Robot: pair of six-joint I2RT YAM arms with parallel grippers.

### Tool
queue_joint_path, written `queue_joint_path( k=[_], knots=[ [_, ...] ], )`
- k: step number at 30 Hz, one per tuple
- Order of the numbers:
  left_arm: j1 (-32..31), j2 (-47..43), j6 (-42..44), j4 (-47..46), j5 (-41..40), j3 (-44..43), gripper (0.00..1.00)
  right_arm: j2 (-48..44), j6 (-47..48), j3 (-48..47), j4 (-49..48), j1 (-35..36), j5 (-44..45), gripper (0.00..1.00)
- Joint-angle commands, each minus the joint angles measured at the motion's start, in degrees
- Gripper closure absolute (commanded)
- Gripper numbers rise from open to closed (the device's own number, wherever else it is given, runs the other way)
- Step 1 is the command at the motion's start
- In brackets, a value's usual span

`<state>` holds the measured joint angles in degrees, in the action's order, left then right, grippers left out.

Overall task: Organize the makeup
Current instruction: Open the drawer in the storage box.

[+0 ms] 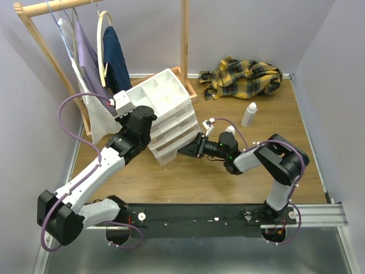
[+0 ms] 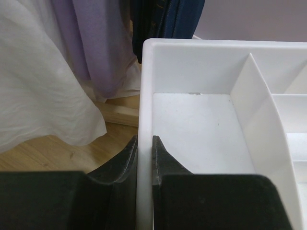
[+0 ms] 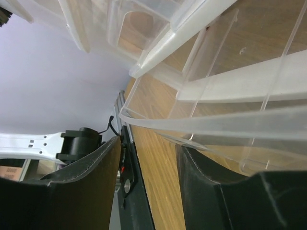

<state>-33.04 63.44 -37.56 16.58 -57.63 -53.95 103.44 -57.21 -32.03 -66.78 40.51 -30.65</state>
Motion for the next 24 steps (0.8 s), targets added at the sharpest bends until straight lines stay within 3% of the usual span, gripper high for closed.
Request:
queue_joint_path(
  k=[1,11,14,17,18,19,21,23,24],
  knots=[
    [0.3,2.9,3.5,0.7,-6.4,0.4,1.00,-3.8,3.5,-1.5,-0.6,0.9,-1.9,0.40],
    [-0.4,5.3,4.9,-0.8,-7.1,0.9,1.00,-9.2,15.3,-3.1,15.7,0.9,-6.5,0.39],
    [-0.4,4.9,4.8,-0.3,-6.4,0.9,1.00,-10.7,23.0,-8.5,25.4,0.9,-14.3,0.38],
    [-0.5,3.3,4.3,1.1,-4.5,0.7,0.97,-11.9,41.0,-19.8,46.6,0.7,-26.8,0.35],
    [-0.5,2.2,4.0,2.4,-4.1,0.5,0.91,-12.1,52.3,-23.3,59.9,0.8,-29.3,0.34],
    [-0.5,1.5,3.7,3.2,-3.3,0.1,0.76,-12.3,58.7,-26.4,66.4,0.8,-30.9,0.32],
    [-0.4,-0.8,3.8,4.4,-0.6,-0.1,0.56,-13.3,73.1,-33.0,81.1,0.8,-31.8,0.29],
    [-0.4,-2.7,5.3,4.6,2.1,-0.1,0.29,-16.0,79.9,-35.1,87.1,0.8,-30.5,0.22],
    [-0.4,-4.7,5.7,5.0,3.9,-0.1,0.23,-17.0,86.8,-36.3,92.4,0.8,-29.3,0.14]
  ],
)
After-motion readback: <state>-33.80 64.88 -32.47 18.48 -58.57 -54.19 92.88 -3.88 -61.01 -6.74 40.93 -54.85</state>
